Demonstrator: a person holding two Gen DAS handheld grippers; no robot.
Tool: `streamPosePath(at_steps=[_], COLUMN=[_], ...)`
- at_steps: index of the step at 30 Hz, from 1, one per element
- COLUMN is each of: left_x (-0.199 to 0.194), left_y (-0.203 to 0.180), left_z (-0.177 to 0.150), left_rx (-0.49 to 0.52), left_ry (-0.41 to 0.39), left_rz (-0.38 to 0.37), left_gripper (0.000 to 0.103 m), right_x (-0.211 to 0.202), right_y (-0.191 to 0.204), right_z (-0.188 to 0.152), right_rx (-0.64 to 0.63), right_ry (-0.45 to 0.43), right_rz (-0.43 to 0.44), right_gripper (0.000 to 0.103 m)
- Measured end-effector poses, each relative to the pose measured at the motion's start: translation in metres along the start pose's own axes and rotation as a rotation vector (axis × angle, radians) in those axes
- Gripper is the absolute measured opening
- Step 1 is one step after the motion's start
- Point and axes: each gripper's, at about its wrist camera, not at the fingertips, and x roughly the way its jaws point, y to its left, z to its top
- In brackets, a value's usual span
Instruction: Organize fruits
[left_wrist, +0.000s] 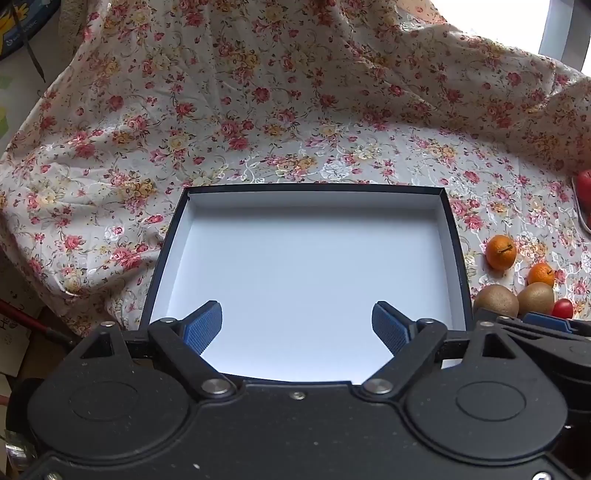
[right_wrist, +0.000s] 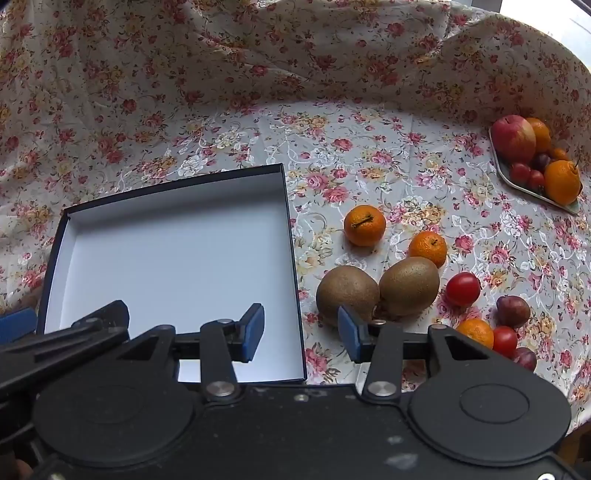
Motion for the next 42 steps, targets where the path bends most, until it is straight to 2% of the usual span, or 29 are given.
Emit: streamPosePath(at_steps=[1, 3, 7, 22, 42], left_x=[0.002, 0.003, 0.004, 0.004, 0.005], left_y=[-0.008, -0.008, -0.006, -0.009, -0.009], left_z=[-0.001, -0.004, -0.006, -0.004, -0.003], left_rx=[0.030, 0.033, 0.022, 0.037, 0.037], left_ry=[0.005, 0.002, 0.009, 0.025, 0.036], left_rz=[0.032, 0.033, 0.010, 0.003, 0.002], left_gripper=[0.089, 0.089, 0.089, 0.089, 0.089], right_x=[0.000, 0.002, 0.005, 0.004, 0.009], right_y=[0.001, 0.000, -0.008, -0.005, -0.001], right_z=[0.000, 0.000, 0.001, 0.002, 0.005], right_rx=[-0.002, -0.002, -0.001, 0.047, 0.007], right_ry=[0.001, 0.003, 0.008, 0.020, 0.058], right_rz=[0.001, -0.001, 0.009, -0.024, -0.043], right_gripper=[0.047, 0.047, 0.047, 0.047, 0.047])
